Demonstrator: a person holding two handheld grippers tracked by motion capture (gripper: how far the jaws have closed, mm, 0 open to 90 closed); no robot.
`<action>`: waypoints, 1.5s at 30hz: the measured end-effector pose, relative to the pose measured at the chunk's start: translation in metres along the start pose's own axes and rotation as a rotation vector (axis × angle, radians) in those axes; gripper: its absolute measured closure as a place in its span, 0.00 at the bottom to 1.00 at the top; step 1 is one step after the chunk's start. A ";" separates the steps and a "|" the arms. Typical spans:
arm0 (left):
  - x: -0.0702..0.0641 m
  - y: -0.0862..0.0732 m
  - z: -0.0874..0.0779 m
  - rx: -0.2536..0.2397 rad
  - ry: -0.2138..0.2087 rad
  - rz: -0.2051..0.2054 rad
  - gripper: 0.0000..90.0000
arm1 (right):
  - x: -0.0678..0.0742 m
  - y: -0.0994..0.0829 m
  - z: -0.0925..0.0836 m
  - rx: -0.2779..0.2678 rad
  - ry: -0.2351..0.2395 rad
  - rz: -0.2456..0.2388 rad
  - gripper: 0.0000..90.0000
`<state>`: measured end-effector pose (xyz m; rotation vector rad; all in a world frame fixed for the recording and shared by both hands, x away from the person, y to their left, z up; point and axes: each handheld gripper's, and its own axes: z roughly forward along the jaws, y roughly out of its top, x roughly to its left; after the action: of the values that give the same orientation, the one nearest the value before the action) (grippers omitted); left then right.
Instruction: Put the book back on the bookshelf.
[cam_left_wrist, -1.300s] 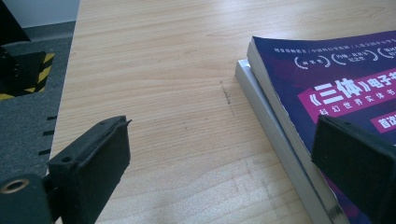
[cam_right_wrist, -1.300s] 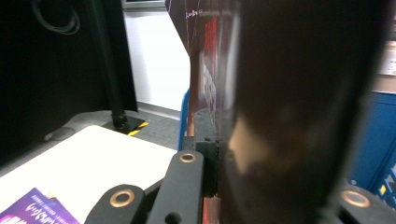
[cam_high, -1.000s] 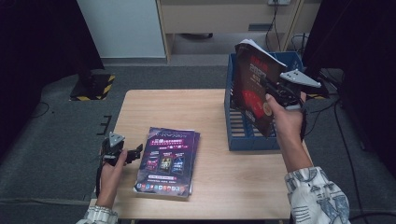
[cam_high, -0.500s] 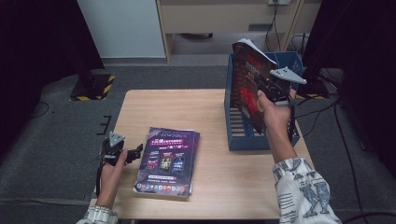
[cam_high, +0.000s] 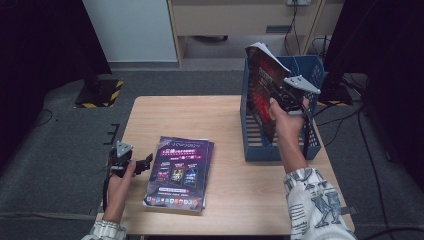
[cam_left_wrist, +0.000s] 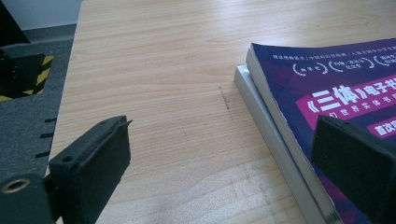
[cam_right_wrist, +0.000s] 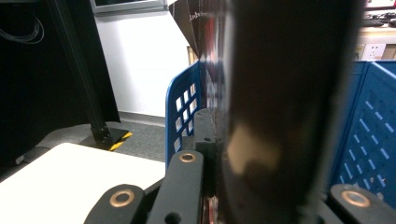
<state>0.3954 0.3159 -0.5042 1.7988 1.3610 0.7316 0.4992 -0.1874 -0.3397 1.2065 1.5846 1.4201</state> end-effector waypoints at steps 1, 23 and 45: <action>0.000 0.000 0.000 0.000 0.000 0.001 0.05 | 0.000 -0.001 0.000 0.000 0.000 -0.001 0.96; 0.001 0.001 0.000 0.002 -0.008 0.000 0.05 | 0.004 -0.026 0.008 -0.019 0.008 0.005 0.96; 0.001 0.001 0.001 0.003 -0.011 0.003 0.05 | 0.003 -0.055 0.009 0.011 0.005 -0.008 0.96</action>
<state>0.3969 0.3164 -0.5041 1.8053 1.3535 0.7206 0.4955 -0.1800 -0.3948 1.2026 1.6008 1.4115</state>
